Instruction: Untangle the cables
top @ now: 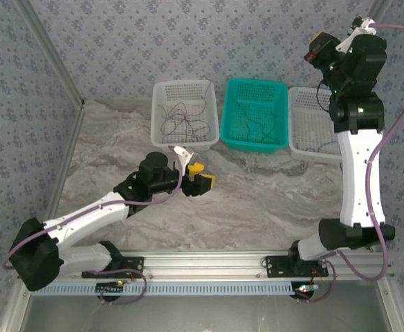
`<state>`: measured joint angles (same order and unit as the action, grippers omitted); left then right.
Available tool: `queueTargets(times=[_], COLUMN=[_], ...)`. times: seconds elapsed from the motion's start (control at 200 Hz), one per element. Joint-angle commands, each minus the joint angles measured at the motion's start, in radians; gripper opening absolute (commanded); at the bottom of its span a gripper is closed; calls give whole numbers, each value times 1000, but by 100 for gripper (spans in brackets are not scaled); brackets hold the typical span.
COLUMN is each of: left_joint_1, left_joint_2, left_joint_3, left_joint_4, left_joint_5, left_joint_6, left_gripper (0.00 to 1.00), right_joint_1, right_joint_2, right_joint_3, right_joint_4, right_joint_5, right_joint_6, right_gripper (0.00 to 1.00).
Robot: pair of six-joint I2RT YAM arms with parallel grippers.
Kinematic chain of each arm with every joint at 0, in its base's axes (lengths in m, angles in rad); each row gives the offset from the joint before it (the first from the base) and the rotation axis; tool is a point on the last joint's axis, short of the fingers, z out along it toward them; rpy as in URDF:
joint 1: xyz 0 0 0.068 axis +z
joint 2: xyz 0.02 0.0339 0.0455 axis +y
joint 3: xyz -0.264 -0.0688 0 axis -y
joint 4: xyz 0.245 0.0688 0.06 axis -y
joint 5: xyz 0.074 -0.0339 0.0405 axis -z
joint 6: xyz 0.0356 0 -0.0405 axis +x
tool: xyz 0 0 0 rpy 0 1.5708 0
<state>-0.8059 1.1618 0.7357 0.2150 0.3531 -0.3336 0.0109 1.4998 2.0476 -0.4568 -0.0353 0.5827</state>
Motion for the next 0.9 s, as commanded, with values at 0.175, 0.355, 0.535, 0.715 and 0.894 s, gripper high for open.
queueTargets(times=[0.175,0.355,0.535,0.715,0.894], left_joint_1=[-7,-7,-6,-6,-7], left_joint_2=[-7,13,4,5,-4], left_joint_3=[0,21,13,12,4], left_joint_4=[5,-12,-10,-4,-12], left_joint_5=[-23,-15,-22,-22,-35], left_joint_6=[26,25,26,19,18], left_gripper=[75,74,74,74,74], right_joint_1=[-139,-226,-241,-260,-241], right_joint_2=[86,86,67,66,29], right_joint_3=[34,-111,-137,-130,-135], right_joint_4=[-136,-167,-181,-223,-106], right_joint_5=[165,48,45,7,-103], right_joint_6=[197,462,544,610,547], right_gripper=[0,33,81,100,100])
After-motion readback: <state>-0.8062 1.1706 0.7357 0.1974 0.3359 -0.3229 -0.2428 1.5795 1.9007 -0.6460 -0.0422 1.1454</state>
